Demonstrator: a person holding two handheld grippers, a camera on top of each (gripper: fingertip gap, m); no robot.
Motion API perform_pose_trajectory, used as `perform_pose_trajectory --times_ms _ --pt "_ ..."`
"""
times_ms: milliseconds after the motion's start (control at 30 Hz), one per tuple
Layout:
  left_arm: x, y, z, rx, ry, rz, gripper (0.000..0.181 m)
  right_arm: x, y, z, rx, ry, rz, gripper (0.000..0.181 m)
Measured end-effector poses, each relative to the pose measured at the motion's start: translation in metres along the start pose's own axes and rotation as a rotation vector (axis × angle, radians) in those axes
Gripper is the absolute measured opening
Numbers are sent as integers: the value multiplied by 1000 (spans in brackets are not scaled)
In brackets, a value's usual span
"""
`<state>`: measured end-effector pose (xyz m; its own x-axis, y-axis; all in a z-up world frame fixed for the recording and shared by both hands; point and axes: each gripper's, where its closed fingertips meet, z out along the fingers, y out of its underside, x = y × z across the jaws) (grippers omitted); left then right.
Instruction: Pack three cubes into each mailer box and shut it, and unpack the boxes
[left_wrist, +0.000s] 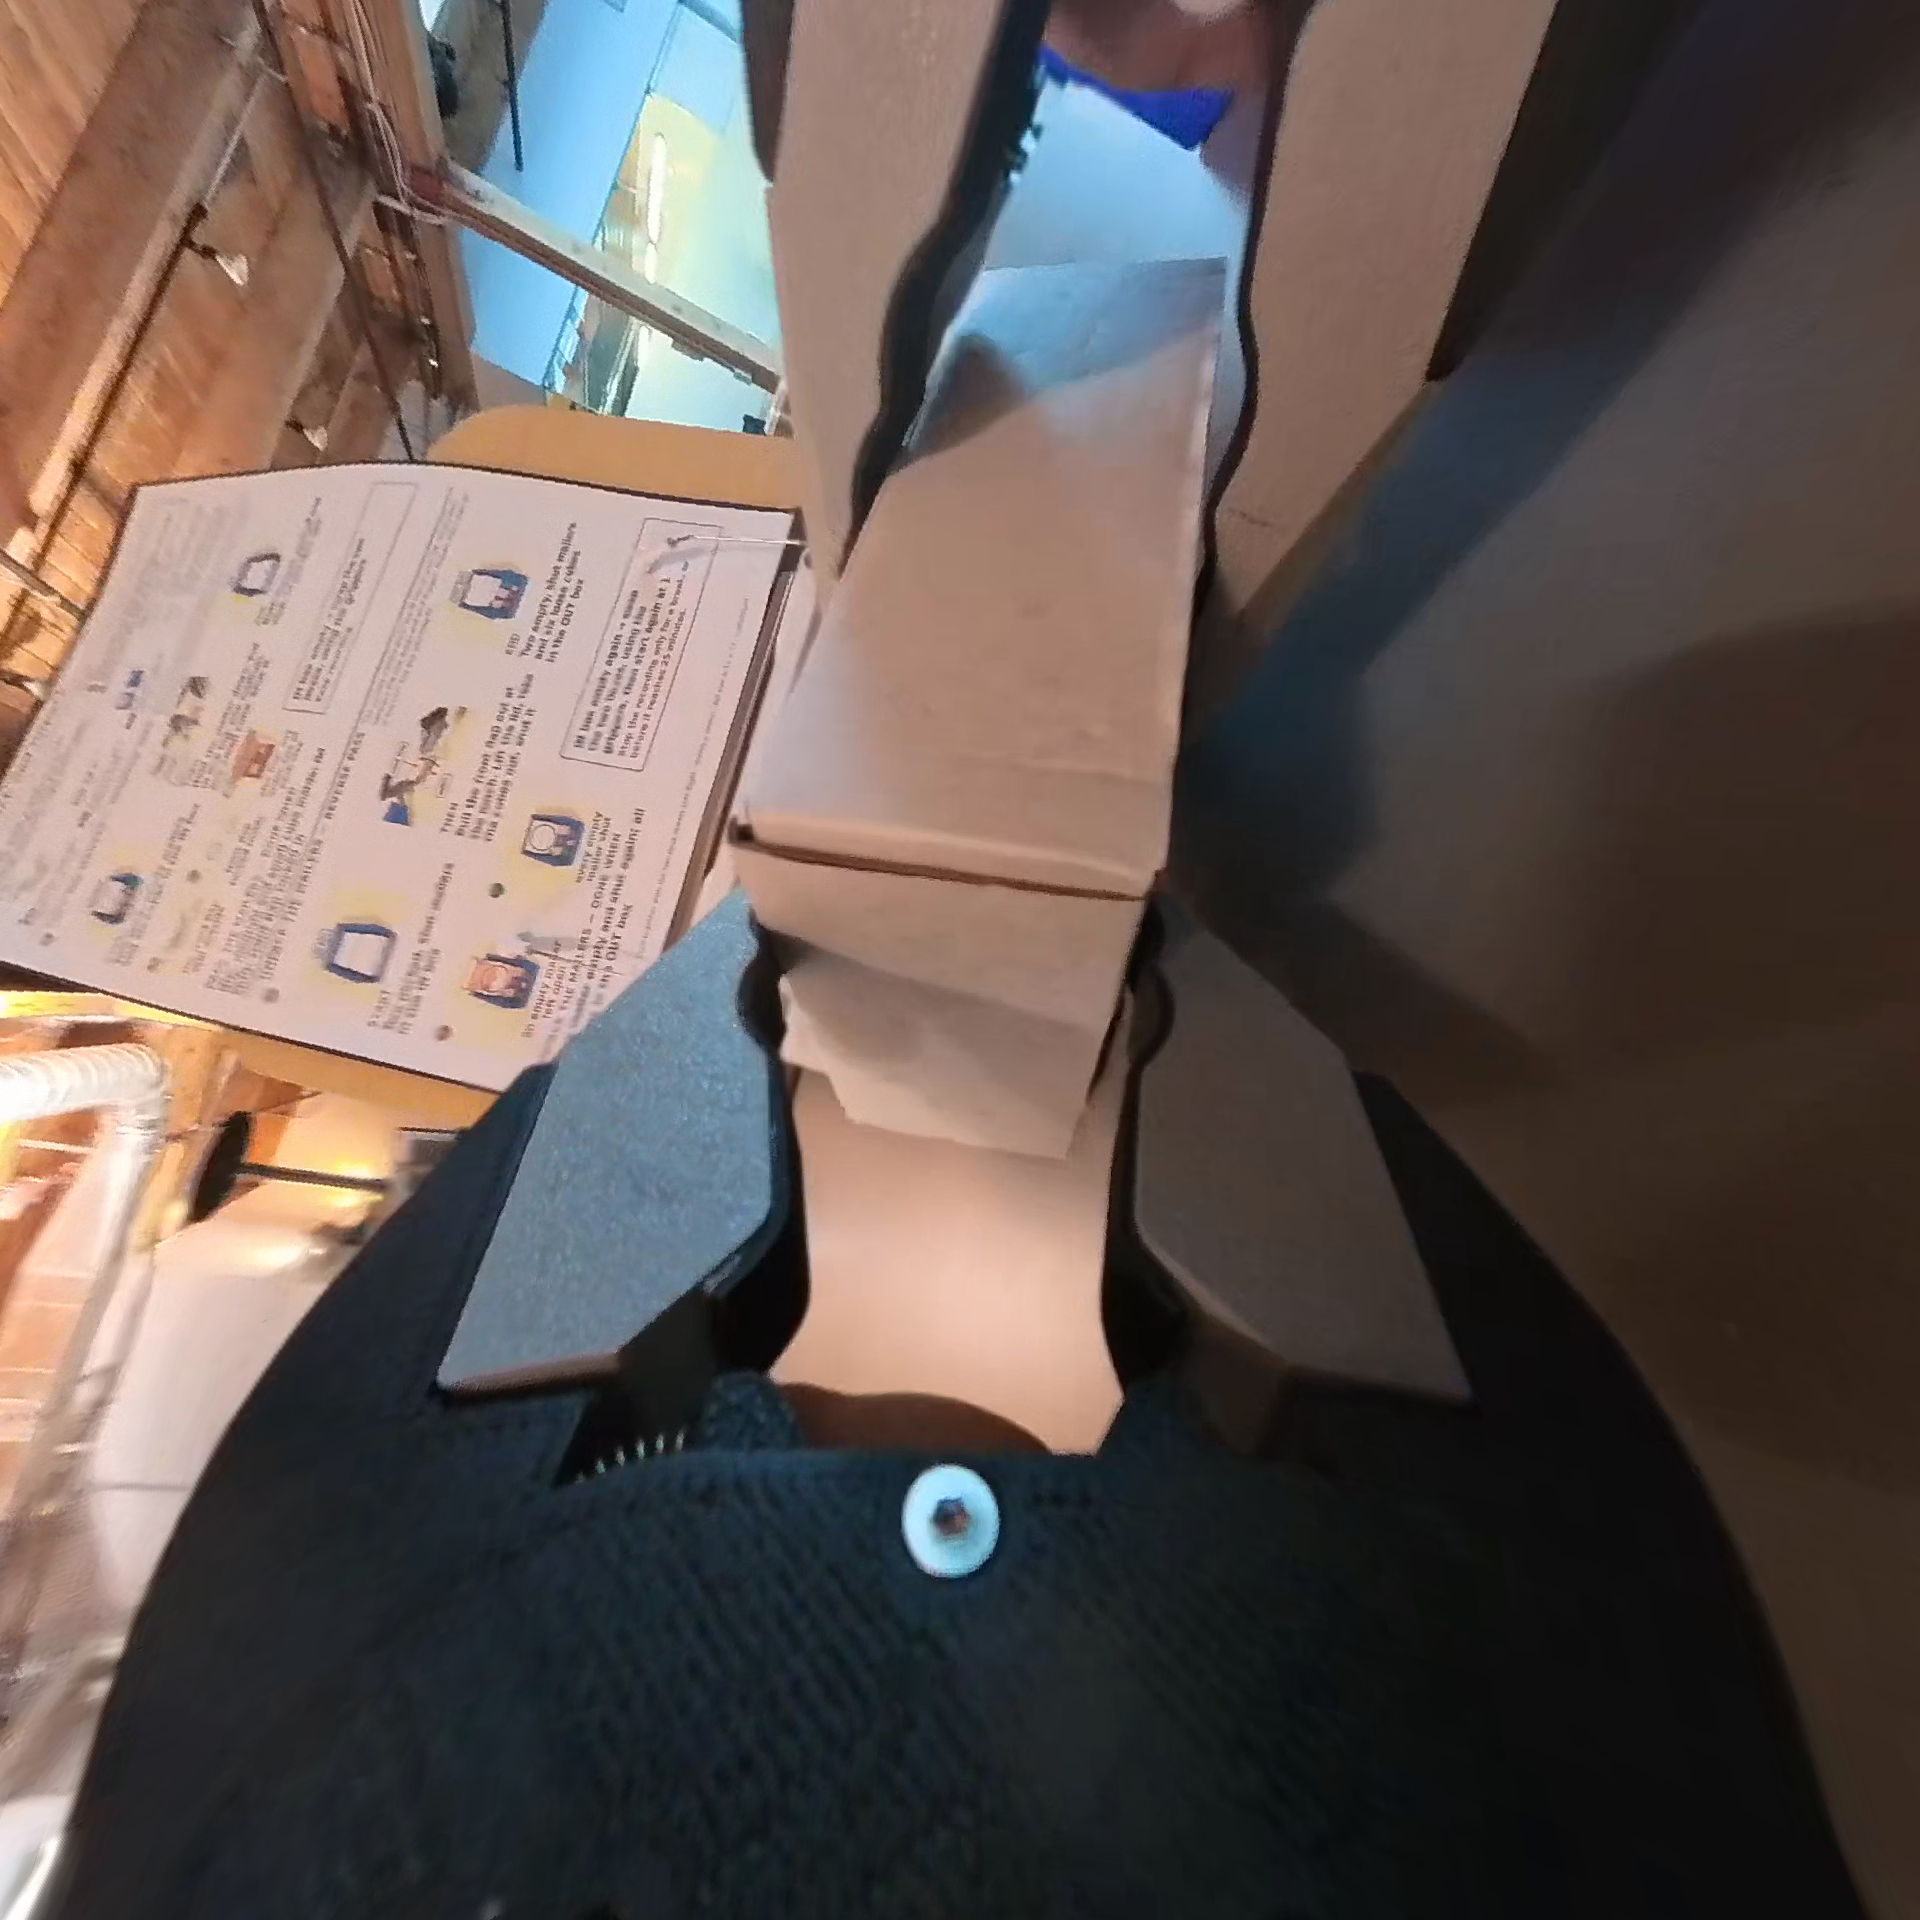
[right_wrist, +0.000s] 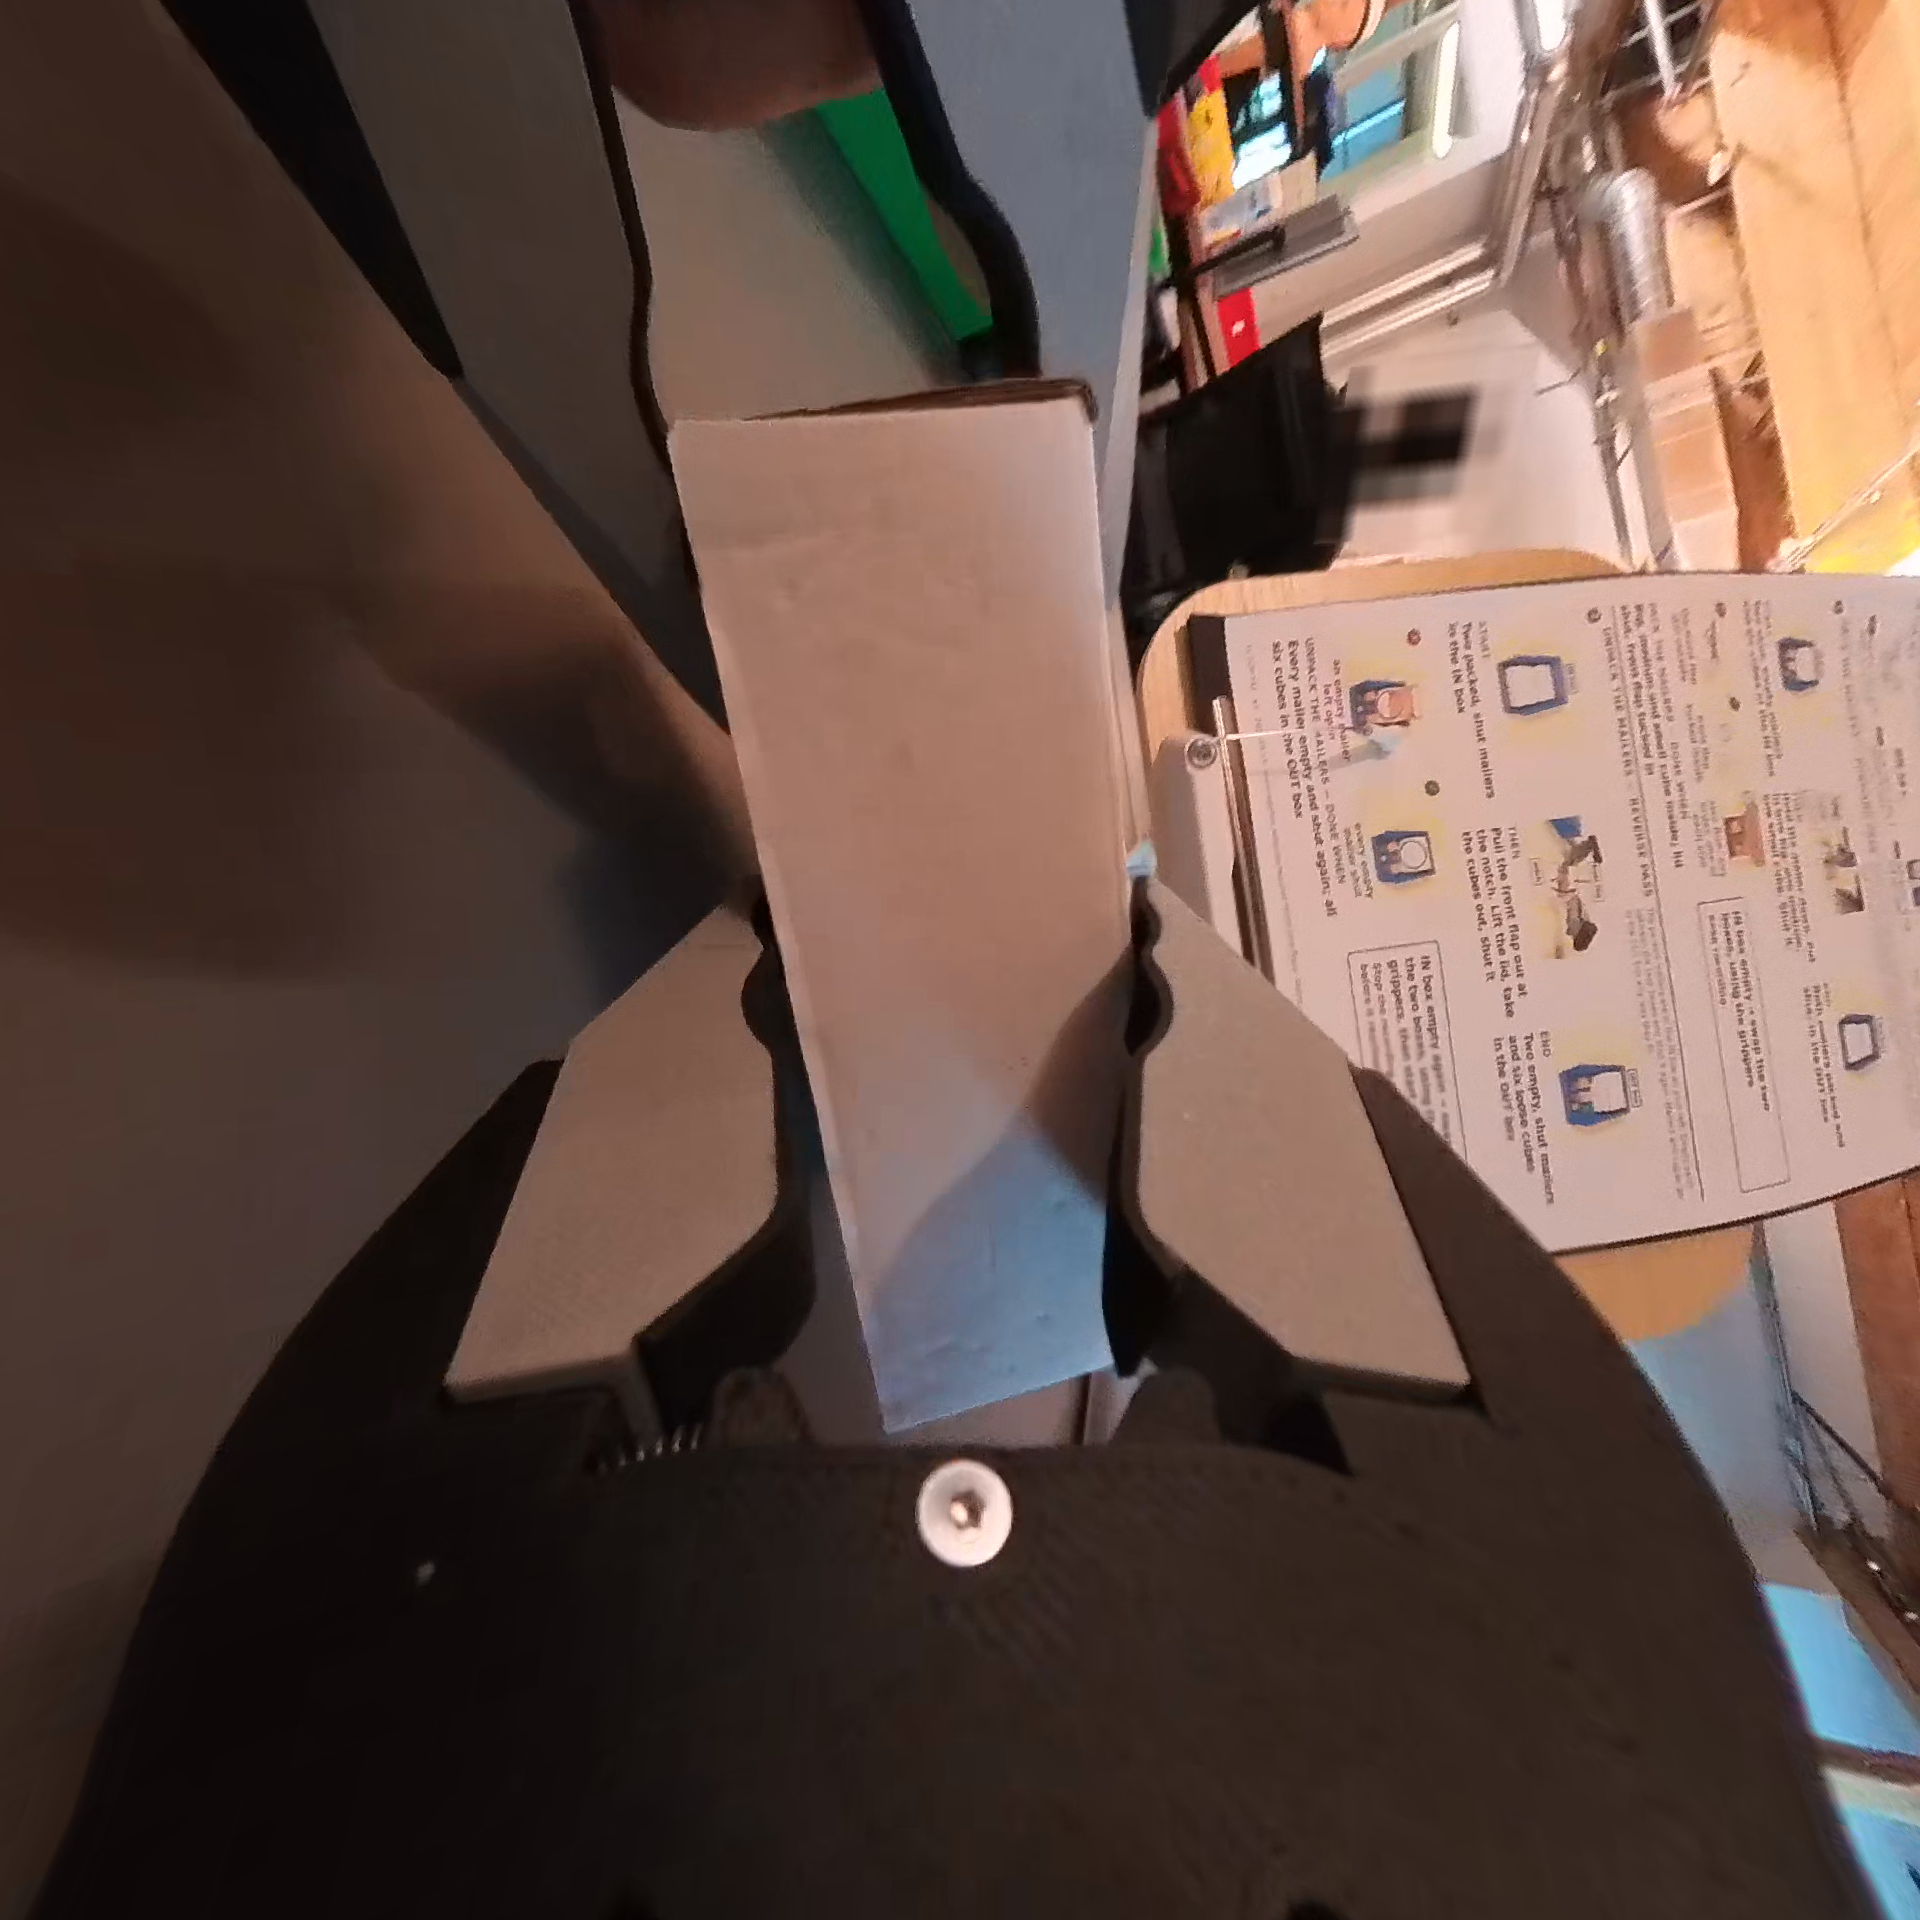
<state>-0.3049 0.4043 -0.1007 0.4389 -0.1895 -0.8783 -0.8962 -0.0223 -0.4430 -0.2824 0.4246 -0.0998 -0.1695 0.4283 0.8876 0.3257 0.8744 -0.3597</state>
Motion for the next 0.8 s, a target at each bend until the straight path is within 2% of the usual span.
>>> perform_pose_trajectory --times_ms 133,200,267,367,400,467,567,667,733,800 --pt "-7 -9 -3 107 62 -320 71 13 11 -1 -62 65 -7 64" --pt "-22 -5 -7 143 18 -407 61 29 22 -3 -104 146 0 63" --pt "-38 8 -10 137 -46 -456 46 47 32 -10 -132 234 12 63" --pt "-43 38 -6 31 -81 -461 29 75 41 -26 -141 367 52 63" --pt "-42 43 -5 15 -83 -451 28 83 43 -33 -136 408 70 63" --pt "-36 45 -4 26 -55 -455 12 101 44 -50 -137 496 104 63" --pt "-32 48 -3 13 -36 -434 0 120 33 -86 -110 572 174 63" --pt "-32 53 -2 -27 -51 -363 0 140 25 -141 -133 630 159 63" --pt "-31 54 -2 -40 -57 -325 0 160 35 -185 -211 681 88 63" --pt "-29 53 -2 -43 -52 -309 0 175 62 -224 -313 683 41 63"
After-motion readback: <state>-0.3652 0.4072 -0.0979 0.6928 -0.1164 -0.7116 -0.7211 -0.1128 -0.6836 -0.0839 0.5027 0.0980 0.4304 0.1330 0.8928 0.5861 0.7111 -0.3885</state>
